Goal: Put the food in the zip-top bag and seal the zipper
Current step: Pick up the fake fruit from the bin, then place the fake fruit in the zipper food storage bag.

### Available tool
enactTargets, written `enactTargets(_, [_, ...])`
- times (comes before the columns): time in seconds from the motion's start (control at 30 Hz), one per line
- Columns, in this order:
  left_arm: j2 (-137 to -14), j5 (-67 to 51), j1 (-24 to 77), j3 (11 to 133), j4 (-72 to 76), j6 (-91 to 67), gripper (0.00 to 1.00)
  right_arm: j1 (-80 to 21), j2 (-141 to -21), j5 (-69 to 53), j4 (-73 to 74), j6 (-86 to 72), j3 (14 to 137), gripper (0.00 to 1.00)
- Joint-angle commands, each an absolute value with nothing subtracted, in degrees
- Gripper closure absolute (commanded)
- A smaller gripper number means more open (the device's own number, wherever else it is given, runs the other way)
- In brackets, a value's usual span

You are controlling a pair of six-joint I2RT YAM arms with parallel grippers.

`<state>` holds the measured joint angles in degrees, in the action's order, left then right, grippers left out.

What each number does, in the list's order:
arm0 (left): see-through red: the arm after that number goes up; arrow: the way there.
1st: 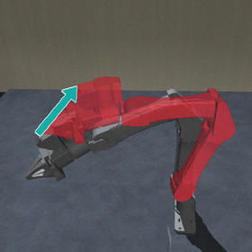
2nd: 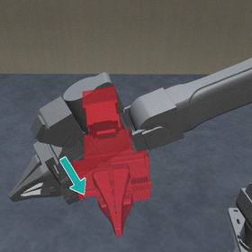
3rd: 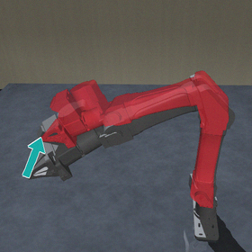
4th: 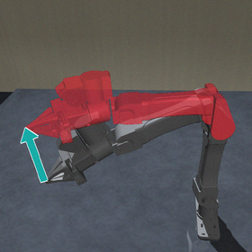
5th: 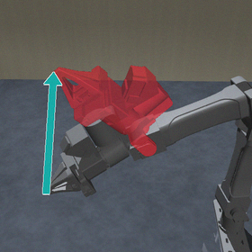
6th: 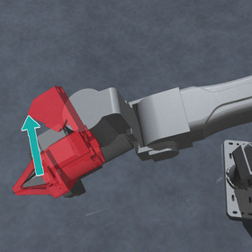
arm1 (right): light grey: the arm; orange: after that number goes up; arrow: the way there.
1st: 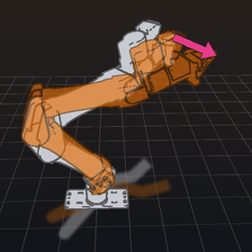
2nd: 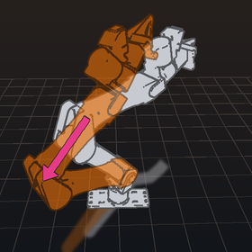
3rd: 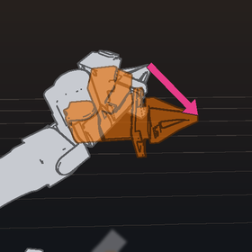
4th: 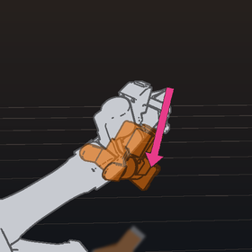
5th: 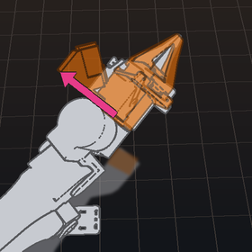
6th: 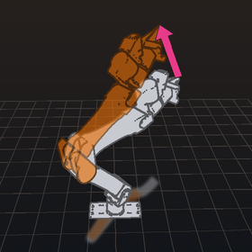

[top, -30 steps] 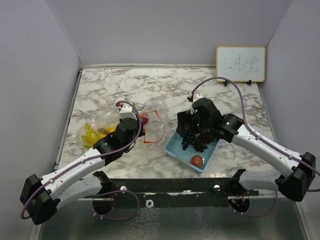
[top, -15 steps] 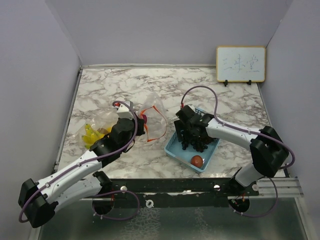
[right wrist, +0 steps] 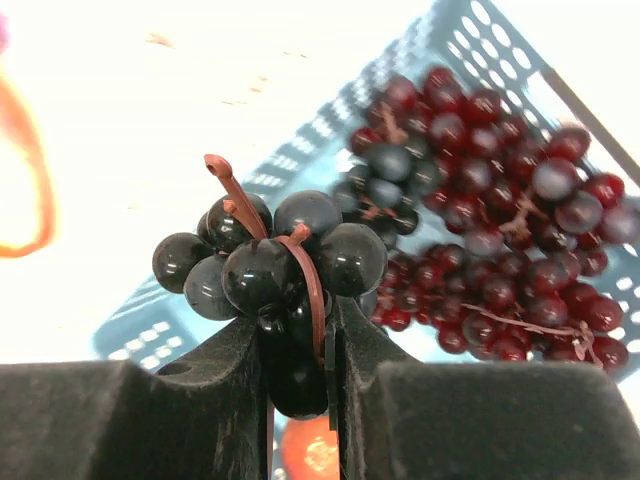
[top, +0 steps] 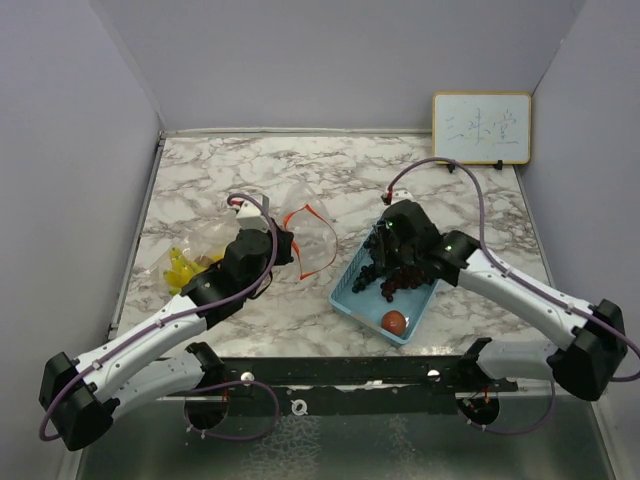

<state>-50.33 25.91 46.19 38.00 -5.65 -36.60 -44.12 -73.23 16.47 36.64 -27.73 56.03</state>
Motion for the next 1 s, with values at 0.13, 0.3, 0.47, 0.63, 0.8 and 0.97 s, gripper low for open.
enactTargets(0.13, [-53.6,22.9,46.0,44.3,-5.7,-38.1,1.0,-44.0,-56.9,-12.8,22.4,-17.2,59.1,0.93])
enactTargets(0.3, [-56.8,19.0,46.0,47.4,-6.2,-39.1,1.0,-44.0,-54.7,-21.8,6.6,-16.7,56.2,0.93])
enactTargets(0.47, [-58.3,15.2,46.0,47.7,-5.0,-41.4,1.0,-44.0,-58.0,-19.6,-12.1,-18.4,50.6,0.93])
enactTargets(0.63, [-57.1,13.3,46.0,48.6,-5.2,-42.3,1.0,-44.0,-64.9,-12.4,-18.7,-15.6,48.2,0.93])
enactTargets(0.8, [-55.5,14.1,45.9,49.0,-5.3,-42.3,1.0,-44.0,-68.0,-11.3,-19.1,-15.4,46.0,0.93])
enactTargets(0.97, [-55.9,12.6,46.0,48.9,-4.6,-43.1,1.0,-44.0,-69.4,-5.5,-16.7,-12.1,43.6,0.92])
